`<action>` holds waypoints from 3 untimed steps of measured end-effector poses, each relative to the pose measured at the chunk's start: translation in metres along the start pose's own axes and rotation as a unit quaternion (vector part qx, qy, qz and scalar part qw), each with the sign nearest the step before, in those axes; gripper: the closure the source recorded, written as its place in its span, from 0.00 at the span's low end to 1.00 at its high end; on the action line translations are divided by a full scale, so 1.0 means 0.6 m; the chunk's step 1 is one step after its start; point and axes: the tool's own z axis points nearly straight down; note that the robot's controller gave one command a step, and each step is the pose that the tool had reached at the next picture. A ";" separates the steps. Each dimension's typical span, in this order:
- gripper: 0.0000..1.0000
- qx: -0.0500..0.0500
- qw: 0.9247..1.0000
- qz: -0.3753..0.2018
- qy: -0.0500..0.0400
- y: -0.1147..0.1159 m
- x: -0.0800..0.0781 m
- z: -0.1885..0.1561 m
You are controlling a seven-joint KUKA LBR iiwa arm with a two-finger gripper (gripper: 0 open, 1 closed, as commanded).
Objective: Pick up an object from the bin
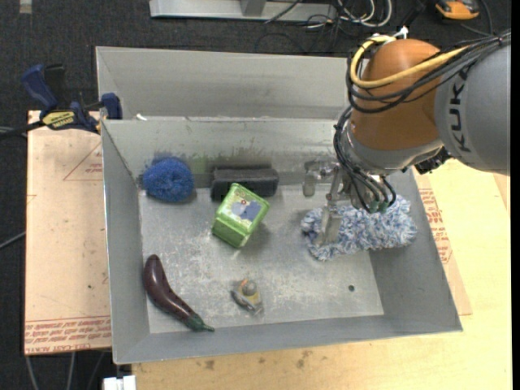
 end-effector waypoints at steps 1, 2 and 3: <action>0.00 0.000 1.000 0.000 -0.004 0.000 -0.002 -0.008; 0.00 0.000 1.000 0.004 -0.007 -0.062 -0.037 0.105; 0.00 0.000 0.999 -0.050 -0.005 -0.125 -0.071 0.231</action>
Offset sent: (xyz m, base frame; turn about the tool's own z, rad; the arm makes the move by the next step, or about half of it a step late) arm 0.0383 -0.0762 -0.1389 0.0171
